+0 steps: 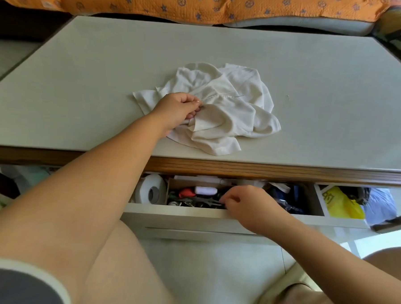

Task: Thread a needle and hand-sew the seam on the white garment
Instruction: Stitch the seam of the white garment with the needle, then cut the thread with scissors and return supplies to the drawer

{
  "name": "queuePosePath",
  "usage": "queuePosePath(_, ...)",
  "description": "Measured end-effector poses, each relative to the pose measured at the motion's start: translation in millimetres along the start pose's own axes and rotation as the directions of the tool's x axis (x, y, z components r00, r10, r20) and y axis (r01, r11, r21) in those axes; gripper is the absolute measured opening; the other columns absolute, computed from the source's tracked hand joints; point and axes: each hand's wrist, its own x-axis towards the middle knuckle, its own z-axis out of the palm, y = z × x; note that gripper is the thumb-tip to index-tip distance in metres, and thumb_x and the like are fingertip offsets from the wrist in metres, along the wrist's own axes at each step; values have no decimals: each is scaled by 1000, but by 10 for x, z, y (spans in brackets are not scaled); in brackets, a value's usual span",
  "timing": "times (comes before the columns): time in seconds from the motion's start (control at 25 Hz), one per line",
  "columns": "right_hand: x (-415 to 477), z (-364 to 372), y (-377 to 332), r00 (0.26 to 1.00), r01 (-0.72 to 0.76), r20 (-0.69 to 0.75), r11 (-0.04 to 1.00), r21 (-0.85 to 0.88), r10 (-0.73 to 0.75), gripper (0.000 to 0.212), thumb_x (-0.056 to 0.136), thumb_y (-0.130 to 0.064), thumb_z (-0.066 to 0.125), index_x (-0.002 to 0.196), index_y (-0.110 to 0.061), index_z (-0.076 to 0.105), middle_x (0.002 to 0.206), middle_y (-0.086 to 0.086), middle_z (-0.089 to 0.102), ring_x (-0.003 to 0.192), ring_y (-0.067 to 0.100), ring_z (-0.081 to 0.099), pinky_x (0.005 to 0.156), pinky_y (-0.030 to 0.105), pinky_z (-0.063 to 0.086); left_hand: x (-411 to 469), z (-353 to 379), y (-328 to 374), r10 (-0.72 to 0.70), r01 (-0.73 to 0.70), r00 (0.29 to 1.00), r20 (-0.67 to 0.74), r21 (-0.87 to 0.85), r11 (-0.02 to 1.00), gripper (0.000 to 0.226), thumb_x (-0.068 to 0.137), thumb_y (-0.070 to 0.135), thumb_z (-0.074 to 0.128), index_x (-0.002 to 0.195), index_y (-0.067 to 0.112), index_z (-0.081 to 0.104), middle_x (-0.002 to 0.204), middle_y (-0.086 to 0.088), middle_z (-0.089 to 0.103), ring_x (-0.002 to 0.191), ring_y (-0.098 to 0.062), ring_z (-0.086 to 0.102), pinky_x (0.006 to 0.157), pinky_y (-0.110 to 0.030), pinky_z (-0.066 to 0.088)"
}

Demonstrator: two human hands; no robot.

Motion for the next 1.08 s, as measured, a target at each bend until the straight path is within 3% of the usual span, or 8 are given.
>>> queuePosePath(0.16, 274, 156, 57, 986, 51, 167, 973, -225, -13, 34, 97, -10, 43, 115, -19, 70, 116, 5, 69, 96, 26, 66, 84, 36, 55, -13, -11, -25, 10, -10, 1000, -14, 8, 1000, 12, 98, 15, 59, 107, 12, 66, 86, 4, 64, 71, -3, 54, 63, -6, 49)
queuePosePath(0.28, 574, 336, 99, 960, 100, 281, 935, -340, -1, 32, 94, -9, 48, 120, -16, 66, 115, 10, 66, 102, 29, 64, 85, 35, 53, -16, 0, -33, 11, -11, 1000, -7, 5, 1000, 14, 98, 15, 58, 108, 11, 67, 86, 4, 64, 71, -4, 54, 64, -7, 50)
queuePosePath(0.44, 771, 469, 62, 940, 145, 338, 839, -524, 48, 32, 91, -11, 54, 122, -9, 58, 116, 11, 63, 90, 25, 59, 70, 31, 44, -19, -16, -14, 11, -11, 1000, -6, -10, 1000, 11, 98, 14, 58, 105, 12, 66, 86, 3, 65, 71, -4, 54, 62, -6, 50)
queuePosePath(0.6, 707, 451, 41, 944, 208, 329, 803, -558, -16, 36, 90, -14, 55, 124, -9, 45, 114, 11, 61, 93, 27, 58, 69, 32, 41, -14, -18, -24, -6, 6, 1000, -8, -45, 999, 11, 97, 13, 59, 105, 11, 66, 85, 2, 65, 71, -4, 55, 62, -7, 50)
queuePosePath(0.76, 583, 231, 66, 943, 174, 324, 937, -304, -69, 35, 81, -22, 65, 112, -24, 51, 97, -1, 65, 84, 20, 61, 68, 34, 50, 6, -59, -3, -59, 59, 998, 1, -116, 992, 10, 96, 11, 60, 103, 9, 67, 83, 0, 65, 67, -4, 56, 60, -8, 50)
queuePosePath(0.88, 410, 7, 97, 941, 122, 320, 992, -30, -106, 18, 80, -20, 66, 95, -26, 60, 74, -13, 62, 63, 2, 56, 58, 18, 45, 25, -82, 5, -103, 104, 995, 15, -170, 980, 6, 95, 11, 62, 97, 12, 67, 81, -1, 65, 65, -5, 56, 59, -10, 51)
queuePosePath(0.96, 304, -187, 90, 907, 117, 386, 981, 154, -169, 17, 81, -12, 66, 95, -22, 63, 73, -5, 66, 59, 5, 54, 60, 18, 45, 27, -100, 11, -117, 117, 993, 12, -187, 975, 5, 94, 11, 63, 97, 11, 67, 79, -2, 65, 63, -4, 57, 59, -11, 52)
queuePosePath(1.08, 193, -546, 109, 828, 110, 465, 903, 414, -314, 20, 81, -8, 69, 97, -18, 63, 87, 11, 71, 72, 15, 62, 67, 25, 50, 36, -100, 4, -133, 133, 991, 14, -173, 976, 6, 94, 12, 64, 97, 11, 68, 78, -1, 66, 62, -5, 58, 59, -12, 52)
